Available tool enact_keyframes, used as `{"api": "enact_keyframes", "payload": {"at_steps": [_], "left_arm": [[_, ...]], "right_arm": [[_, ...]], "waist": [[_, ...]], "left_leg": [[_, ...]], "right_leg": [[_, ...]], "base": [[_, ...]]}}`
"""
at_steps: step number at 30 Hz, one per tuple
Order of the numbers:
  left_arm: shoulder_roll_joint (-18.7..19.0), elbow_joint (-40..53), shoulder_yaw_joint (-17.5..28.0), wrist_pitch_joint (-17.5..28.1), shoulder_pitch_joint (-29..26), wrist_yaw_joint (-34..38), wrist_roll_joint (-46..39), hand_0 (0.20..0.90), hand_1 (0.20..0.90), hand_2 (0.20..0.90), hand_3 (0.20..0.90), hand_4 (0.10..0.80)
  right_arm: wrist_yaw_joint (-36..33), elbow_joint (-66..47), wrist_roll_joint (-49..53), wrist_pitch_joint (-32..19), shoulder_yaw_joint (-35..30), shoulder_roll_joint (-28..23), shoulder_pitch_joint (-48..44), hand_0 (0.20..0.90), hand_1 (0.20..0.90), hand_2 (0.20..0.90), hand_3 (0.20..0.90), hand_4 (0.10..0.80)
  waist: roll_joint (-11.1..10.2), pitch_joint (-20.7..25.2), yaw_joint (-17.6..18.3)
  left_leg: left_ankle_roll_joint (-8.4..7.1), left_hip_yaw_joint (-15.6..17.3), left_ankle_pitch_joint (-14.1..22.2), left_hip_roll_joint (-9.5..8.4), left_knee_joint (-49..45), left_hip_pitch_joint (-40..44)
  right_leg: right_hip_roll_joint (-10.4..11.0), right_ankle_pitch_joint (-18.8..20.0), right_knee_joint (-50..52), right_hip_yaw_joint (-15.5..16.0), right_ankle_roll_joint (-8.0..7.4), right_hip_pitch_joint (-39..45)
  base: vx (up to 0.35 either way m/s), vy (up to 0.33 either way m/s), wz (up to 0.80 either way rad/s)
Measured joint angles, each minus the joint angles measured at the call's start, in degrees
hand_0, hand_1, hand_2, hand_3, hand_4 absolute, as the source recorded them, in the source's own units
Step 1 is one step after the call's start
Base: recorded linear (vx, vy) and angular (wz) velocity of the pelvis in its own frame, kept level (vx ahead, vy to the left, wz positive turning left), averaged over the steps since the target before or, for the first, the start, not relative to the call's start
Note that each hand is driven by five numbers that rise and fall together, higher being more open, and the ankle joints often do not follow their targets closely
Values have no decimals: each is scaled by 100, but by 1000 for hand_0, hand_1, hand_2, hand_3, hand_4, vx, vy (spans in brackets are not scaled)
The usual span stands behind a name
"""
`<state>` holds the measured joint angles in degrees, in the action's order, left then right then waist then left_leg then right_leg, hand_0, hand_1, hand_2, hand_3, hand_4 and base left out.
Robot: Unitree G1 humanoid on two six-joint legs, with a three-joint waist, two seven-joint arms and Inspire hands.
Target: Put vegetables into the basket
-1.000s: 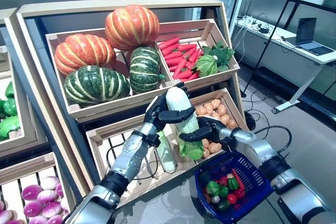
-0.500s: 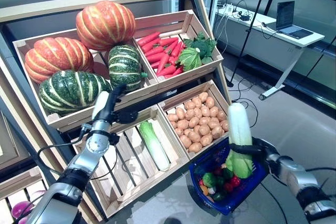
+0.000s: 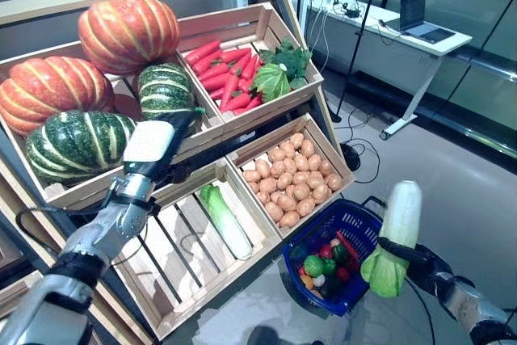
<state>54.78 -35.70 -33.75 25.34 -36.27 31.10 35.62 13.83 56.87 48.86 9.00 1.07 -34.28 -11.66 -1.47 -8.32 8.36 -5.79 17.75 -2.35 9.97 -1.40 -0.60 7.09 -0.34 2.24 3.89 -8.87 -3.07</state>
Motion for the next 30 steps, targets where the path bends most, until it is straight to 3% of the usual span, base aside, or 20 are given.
{"api": "enact_keyframes", "payload": {"at_steps": [4,8,16,24,26,27,30], "left_arm": [[182,-107,-1372,-43,-1594,69,341,900,900,900,900,800],[165,-101,-2000,-139,-2348,78,470,900,900,900,900,800],[-1,-143,-2481,-385,-2797,-2,508,900,900,900,900,800],[-9,-172,-2898,-389,-3140,-88,508,900,900,900,900,800],[-10,-159,-2901,-386,-3204,-113,508,900,900,900,900,800],[-10,-146,-2915,-384,-3256,-128,508,900,900,900,900,800],[-9,-109,-3112,-383,-3462,-145,511,900,900,900,900,800]], "right_arm": [[-136,860,402,3,-11,-60,-1238,300,300,300,300,400],[-287,1330,621,6,-10,-250,-2186,300,300,300,300,400],[-548,1493,593,251,654,-672,-3434,300,300,300,300,400],[-602,1663,530,728,1111,-823,-4135,300,300,300,300,400],[-602,1712,533,848,1112,-831,-4213,411,411,411,411,474],[-603,1730,533,954,1112,-849,-4246,900,900,900,900,800],[-613,1877,586,1213,1109,-881,-4283,900,900,900,900,800]], "waist": [[79,-868,25],[177,-1151,126],[442,-1423,-33],[608,-1507,-188],[612,-1509,-220],[616,-1511,-235],[646,-1523,-353]], "left_leg": [[135,-76,527,194,-1766,-1286],[234,-340,1020,188,-3071,-2323],[365,-551,1540,217,-4754,-3620],[345,-808,2003,268,-6092,-4527],[347,-828,2048,276,-6259,-4680],[353,-829,2073,289,-6369,-4789],[347,-883,2153,322,-6645,-5021]], "right_leg": [[195,-504,1731,184,102,-1265],[514,-1109,3270,96,140,-2364],[925,-1661,5050,-51,170,-3709],[1205,-2239,6423,-105,225,-4505],[1256,-2323,6621,-119,222,-4647],[1315,-2395,6764,-124,232,-4743],[1363,-2523,7063,-140,253,-4944]], "base": [[-296,-9,3],[-154,38,14],[-48,3,9],[-16,-24,13],[20,-39,14],[20,-61,20],[17,-73,13]]}}
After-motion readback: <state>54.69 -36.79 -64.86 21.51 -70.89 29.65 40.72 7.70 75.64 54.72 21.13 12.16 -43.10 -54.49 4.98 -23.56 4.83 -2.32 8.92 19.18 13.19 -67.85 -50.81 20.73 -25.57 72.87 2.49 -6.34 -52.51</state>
